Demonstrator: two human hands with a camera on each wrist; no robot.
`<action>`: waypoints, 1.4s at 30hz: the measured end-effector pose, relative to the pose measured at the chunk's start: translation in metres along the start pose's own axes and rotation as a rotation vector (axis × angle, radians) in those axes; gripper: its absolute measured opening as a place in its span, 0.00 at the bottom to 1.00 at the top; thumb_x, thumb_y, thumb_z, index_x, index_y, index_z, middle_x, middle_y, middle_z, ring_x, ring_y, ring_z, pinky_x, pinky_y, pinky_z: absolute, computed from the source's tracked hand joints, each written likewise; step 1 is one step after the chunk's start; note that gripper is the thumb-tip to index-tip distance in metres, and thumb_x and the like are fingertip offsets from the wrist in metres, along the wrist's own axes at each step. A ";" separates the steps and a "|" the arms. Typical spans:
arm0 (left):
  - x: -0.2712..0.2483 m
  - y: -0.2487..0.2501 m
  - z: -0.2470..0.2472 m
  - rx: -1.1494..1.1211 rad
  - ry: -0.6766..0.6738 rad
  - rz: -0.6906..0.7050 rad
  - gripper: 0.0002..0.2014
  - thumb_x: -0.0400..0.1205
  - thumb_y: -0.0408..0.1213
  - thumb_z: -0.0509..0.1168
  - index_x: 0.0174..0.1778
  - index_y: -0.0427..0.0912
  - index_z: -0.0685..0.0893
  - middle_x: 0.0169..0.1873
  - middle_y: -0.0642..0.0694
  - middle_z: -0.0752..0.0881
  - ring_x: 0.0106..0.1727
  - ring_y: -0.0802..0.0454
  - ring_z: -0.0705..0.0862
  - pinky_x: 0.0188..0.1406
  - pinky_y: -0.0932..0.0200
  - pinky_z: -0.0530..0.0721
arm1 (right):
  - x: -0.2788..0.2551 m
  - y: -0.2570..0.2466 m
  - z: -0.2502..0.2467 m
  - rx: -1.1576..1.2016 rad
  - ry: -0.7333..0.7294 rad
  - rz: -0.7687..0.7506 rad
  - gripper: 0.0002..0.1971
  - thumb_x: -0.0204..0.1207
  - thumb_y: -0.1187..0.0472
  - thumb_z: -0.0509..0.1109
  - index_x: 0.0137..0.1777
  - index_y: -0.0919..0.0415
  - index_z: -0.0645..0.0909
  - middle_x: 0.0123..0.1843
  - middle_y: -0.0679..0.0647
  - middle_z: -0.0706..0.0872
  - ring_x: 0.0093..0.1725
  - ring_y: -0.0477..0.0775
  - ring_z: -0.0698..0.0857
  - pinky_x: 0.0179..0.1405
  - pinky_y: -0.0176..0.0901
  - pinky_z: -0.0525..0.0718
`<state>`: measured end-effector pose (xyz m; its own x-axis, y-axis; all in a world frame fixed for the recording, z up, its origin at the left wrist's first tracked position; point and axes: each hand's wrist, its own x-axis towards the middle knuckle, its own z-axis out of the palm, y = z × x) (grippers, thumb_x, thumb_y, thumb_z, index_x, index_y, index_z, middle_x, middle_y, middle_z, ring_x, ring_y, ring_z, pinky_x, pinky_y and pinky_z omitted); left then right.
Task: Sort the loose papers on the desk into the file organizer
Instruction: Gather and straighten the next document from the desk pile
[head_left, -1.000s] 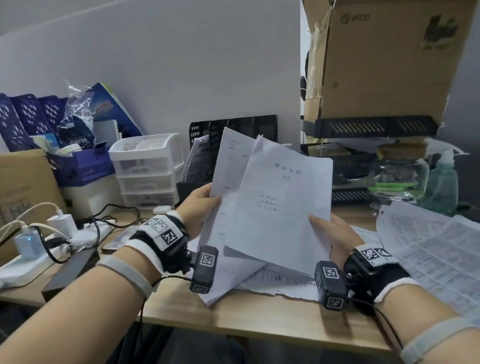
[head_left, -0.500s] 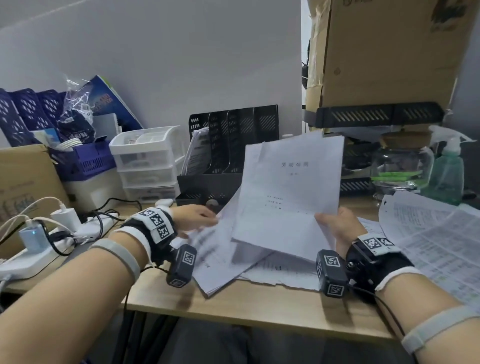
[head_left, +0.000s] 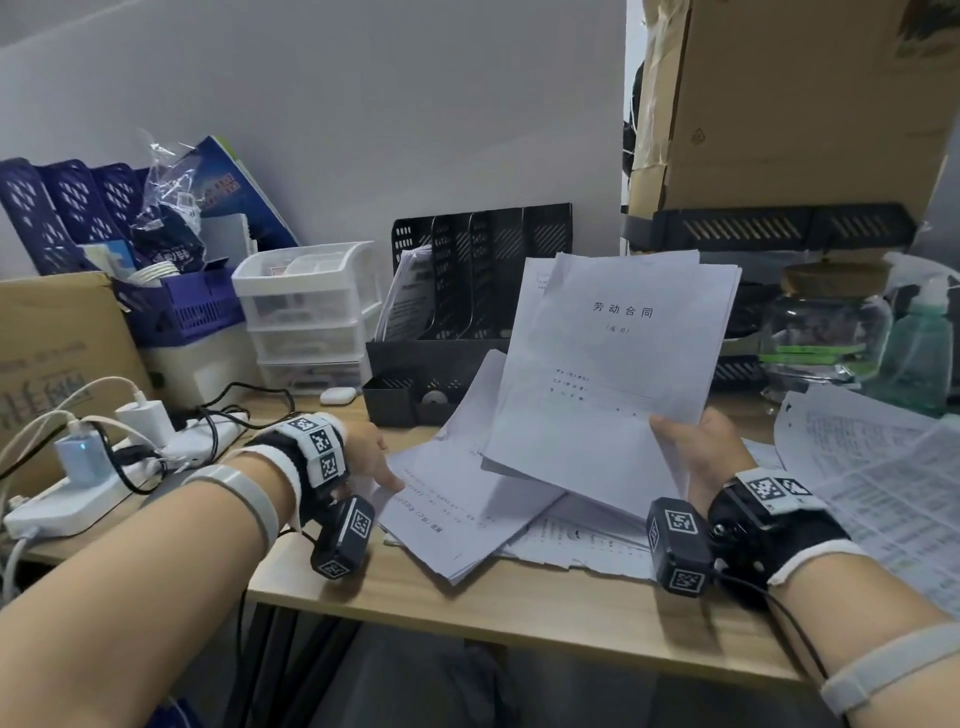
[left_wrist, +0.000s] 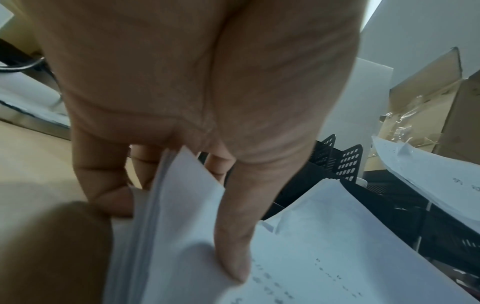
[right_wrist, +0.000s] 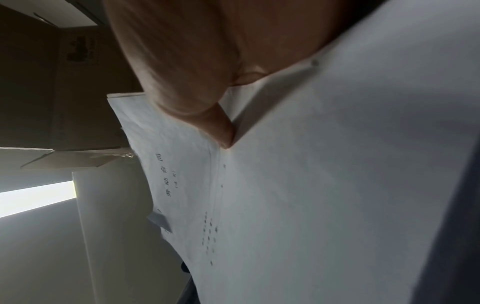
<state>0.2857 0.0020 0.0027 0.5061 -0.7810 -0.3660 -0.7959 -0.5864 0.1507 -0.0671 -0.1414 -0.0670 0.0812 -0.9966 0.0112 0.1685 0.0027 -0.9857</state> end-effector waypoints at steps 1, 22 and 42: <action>-0.001 -0.001 0.001 -0.013 0.002 0.009 0.22 0.74 0.48 0.79 0.58 0.45 0.80 0.52 0.45 0.88 0.57 0.42 0.90 0.63 0.46 0.89 | 0.001 0.001 0.000 -0.003 -0.002 -0.004 0.20 0.74 0.63 0.75 0.66 0.63 0.80 0.58 0.61 0.91 0.55 0.66 0.90 0.60 0.68 0.86; -0.065 0.031 -0.112 -0.426 0.667 0.546 0.14 0.86 0.31 0.65 0.40 0.54 0.88 0.43 0.45 0.90 0.47 0.44 0.88 0.39 0.58 0.85 | -0.013 -0.007 0.009 0.033 -0.166 -0.241 0.11 0.77 0.65 0.74 0.58 0.56 0.87 0.56 0.59 0.93 0.57 0.68 0.90 0.60 0.68 0.86; -0.082 0.126 -0.119 -0.532 0.789 0.858 0.10 0.82 0.32 0.67 0.57 0.49 0.87 0.48 0.50 0.91 0.46 0.52 0.88 0.46 0.53 0.89 | -0.025 -0.021 0.006 0.129 -0.064 -0.123 0.17 0.66 0.48 0.69 0.47 0.59 0.86 0.51 0.60 0.91 0.54 0.65 0.88 0.55 0.58 0.86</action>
<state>0.1832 -0.0334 0.1612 0.1037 -0.7579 0.6440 -0.8260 0.2951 0.4803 -0.0671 -0.1163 -0.0458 0.1135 -0.9829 0.1450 0.3054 -0.1044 -0.9465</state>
